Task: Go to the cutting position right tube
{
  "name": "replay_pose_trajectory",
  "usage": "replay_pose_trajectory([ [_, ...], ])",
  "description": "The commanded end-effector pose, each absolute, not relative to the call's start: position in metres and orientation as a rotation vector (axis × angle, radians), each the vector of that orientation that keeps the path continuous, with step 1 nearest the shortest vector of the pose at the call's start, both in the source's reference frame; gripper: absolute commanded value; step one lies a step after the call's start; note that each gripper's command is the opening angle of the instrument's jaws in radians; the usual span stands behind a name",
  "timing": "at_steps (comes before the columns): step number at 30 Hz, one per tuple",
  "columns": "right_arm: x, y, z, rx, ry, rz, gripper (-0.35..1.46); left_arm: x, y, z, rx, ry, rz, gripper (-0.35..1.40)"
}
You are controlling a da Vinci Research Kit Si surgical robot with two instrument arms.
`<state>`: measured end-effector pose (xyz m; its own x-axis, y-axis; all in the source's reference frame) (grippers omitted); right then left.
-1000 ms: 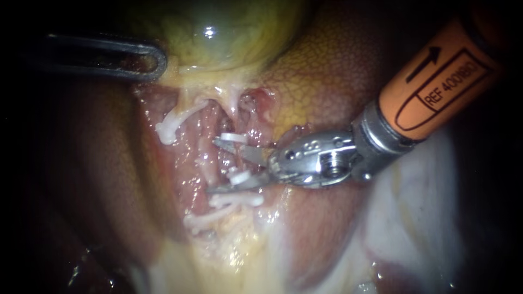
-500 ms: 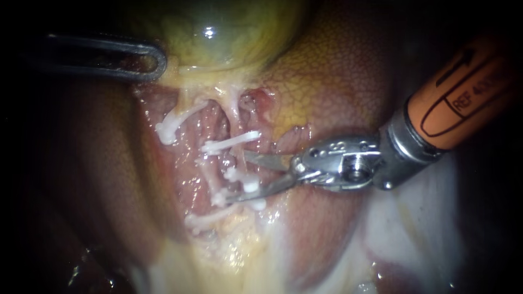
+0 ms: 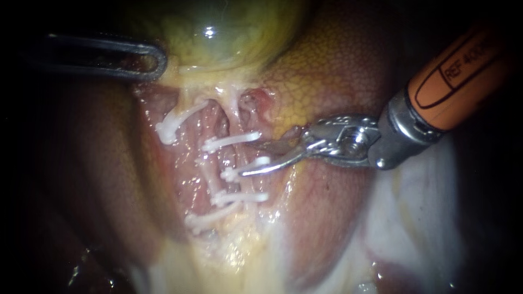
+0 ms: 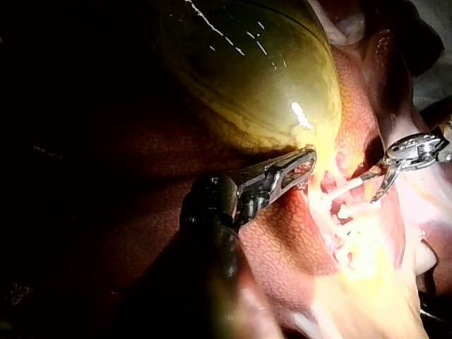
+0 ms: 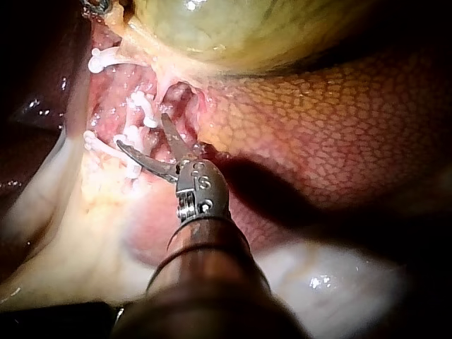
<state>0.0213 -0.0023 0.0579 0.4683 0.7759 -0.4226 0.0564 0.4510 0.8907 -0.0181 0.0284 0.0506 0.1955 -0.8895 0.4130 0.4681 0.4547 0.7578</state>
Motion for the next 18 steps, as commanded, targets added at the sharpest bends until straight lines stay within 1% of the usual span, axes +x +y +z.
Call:
replay_pose_trajectory([
  [1, 0.0211, -0.0021, 0.0577, 1.029, 1.004, 0.551, 1.13, -0.0181, 0.0284, 0.0506, 0.534, -0.955, -1.017, -0.35],
  [4, 0.0208, -0.0016, 0.0572, 1.07, 1.015, 0.568, 1.11, -0.0181, 0.0284, 0.0506, 0.534, -0.955, -1.017, -0.35],
  [13, 0.0221, -0.0019, 0.0574, 1.108, 1.017, 0.57, 1.11, -0.0181, 0.0284, 0.0507, 0.533, -0.955, -1.017, -0.35],
  [18, 0.0229, -0.0025, 0.0578, 1.125, 1.007, 0.574, 1.08, -0.0182, 0.0283, 0.0508, 0.533, -0.955, -1.017, -0.35],
])
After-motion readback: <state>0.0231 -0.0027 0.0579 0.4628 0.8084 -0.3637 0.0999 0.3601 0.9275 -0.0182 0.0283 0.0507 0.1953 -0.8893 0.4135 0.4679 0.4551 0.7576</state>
